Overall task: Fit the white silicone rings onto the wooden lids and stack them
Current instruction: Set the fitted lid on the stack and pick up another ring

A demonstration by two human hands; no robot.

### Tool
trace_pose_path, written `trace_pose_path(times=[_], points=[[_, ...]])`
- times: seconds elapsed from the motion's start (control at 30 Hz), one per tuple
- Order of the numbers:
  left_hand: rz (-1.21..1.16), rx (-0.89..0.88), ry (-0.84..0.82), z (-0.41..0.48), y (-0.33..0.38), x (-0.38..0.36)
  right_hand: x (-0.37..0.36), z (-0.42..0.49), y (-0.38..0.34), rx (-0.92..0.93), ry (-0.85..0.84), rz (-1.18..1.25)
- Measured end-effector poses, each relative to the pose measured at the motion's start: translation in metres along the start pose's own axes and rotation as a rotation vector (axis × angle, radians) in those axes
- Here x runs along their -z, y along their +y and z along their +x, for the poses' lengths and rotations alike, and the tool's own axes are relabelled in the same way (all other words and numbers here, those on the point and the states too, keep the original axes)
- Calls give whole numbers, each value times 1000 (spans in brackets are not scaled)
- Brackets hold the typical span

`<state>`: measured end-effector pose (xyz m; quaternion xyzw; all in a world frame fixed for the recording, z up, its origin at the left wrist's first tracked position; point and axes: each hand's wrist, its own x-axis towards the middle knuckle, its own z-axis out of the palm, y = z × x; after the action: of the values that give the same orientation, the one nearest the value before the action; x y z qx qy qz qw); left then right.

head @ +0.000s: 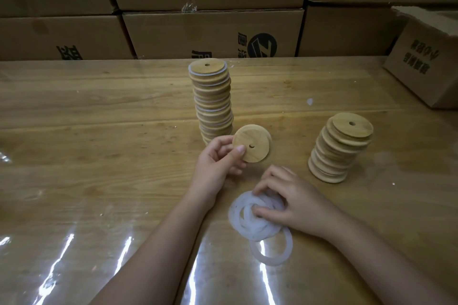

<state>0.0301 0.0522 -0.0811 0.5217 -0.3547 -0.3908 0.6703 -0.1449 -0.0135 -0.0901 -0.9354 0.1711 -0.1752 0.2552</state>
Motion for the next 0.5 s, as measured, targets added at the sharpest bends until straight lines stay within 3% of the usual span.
trace_pose_path(times=[0.3,0.5], points=[[114,-46,-8,0,-3,-4,-1,1,-3,-32,63,131],[181,-93,21,0,-6,-3,0,0,0,-76,316,231]])
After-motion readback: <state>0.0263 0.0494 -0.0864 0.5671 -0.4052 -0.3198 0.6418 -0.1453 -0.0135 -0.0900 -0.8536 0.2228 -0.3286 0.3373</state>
